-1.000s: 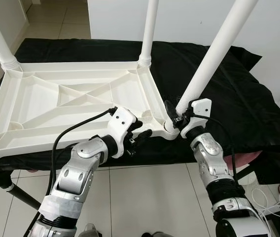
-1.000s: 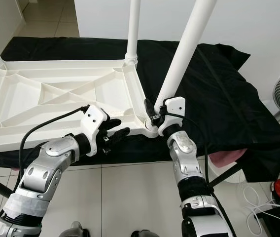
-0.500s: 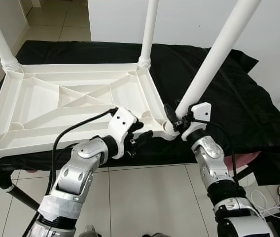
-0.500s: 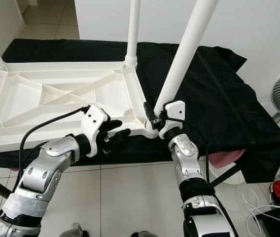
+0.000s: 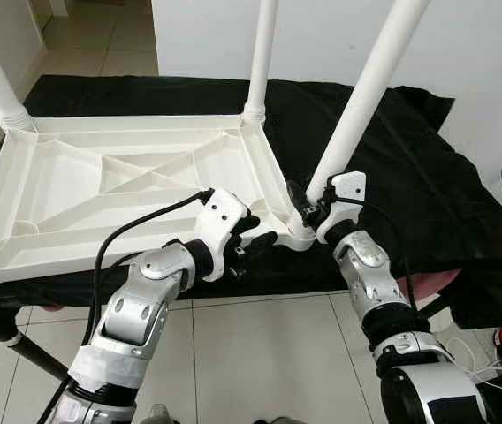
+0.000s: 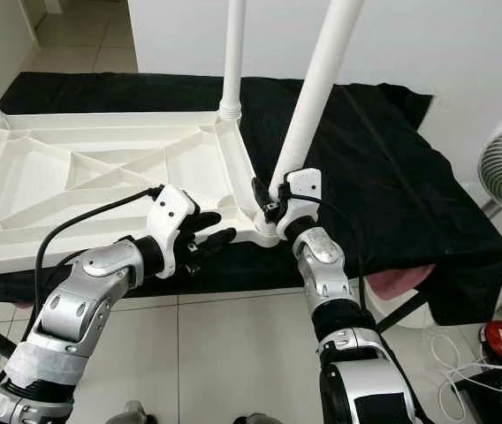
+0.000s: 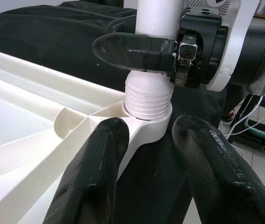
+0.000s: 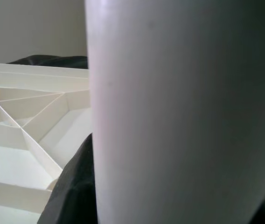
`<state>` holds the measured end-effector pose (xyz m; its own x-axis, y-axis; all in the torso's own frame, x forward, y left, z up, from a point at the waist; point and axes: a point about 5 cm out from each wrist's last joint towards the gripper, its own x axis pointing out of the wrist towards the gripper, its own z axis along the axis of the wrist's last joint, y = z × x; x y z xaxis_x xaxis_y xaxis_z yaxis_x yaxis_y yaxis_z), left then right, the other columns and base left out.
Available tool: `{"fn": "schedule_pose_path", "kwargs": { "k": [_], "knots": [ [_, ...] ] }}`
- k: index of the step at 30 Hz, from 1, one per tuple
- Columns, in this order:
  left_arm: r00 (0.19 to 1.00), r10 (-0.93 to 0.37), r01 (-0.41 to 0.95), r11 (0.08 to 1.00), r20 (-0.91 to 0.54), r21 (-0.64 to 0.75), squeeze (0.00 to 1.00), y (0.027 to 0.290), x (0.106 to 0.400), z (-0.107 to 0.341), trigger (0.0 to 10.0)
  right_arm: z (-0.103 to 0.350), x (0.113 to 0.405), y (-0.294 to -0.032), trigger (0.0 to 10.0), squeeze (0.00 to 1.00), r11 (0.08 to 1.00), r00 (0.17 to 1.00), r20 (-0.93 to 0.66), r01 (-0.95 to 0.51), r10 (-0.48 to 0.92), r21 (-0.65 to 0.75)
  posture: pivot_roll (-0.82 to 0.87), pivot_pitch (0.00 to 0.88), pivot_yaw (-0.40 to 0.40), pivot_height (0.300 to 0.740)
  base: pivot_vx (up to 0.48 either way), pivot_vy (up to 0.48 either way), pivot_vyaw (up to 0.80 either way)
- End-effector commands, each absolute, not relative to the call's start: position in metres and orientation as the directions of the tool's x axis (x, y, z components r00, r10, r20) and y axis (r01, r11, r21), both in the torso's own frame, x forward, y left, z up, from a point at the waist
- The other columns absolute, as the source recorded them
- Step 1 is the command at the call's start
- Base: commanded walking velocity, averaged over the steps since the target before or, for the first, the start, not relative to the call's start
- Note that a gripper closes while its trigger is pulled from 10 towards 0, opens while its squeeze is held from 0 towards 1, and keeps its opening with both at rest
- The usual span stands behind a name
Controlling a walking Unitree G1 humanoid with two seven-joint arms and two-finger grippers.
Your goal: Building children table
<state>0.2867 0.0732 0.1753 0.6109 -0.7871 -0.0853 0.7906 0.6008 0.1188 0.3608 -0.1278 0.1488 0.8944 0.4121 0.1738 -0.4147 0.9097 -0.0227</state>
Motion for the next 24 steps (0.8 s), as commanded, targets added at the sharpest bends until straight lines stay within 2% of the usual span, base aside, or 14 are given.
{"fn": "schedule_pose_path", "kwargs": {
  "k": [1,4,10,15,24],
  "knots": [
    [0.644,-0.762,0.763,0.632,-0.074,0.132,0.0,0.073,0.288,0.179,10.0,0.129,0.358,-0.128,10.0,0.0,0.91,0.908,0.08,-0.414,0.412,0.016,0.06,0.044,-0.075,0.74,0.0,0.0,0.0],
    [0.648,-0.759,0.76,0.637,-0.07,0.131,0.0,0.072,0.288,0.18,10.0,0.127,0.356,-0.13,10.0,0.0,0.907,0.903,0.083,-0.416,0.421,-0.066,0.06,0.052,-0.077,0.74,0.0,0.0,0.0],
    [0.654,-0.754,0.755,0.644,-0.067,0.127,0.0,0.074,0.288,0.18,10.0,0.121,0.352,-0.133,10.0,0.0,0.902,0.901,0.077,-0.421,0.428,-0.094,0.06,0.056,-0.077,0.74,0.0,0.0,0.0],
    [0.657,-0.751,0.752,0.647,-0.065,0.128,0.0,0.075,0.288,0.181,10.0,0.111,0.343,-0.14,10.0,0.0,0.881,0.892,0.05,-0.434,0.45,-0.186,0.05,0.064,-0.072,0.74,0.0,0.0,0.0],
    [0.653,-0.755,0.756,0.643,-0.065,0.126,0.0,0.074,0.289,0.182,10.0,0.105,0.341,-0.152,10.0,0.0,0.882,0.896,0.021,-0.432,0.444,-0.19,0.05,0.07,-0.067,0.74,0.0,0.0,0.0]
  ]
}}
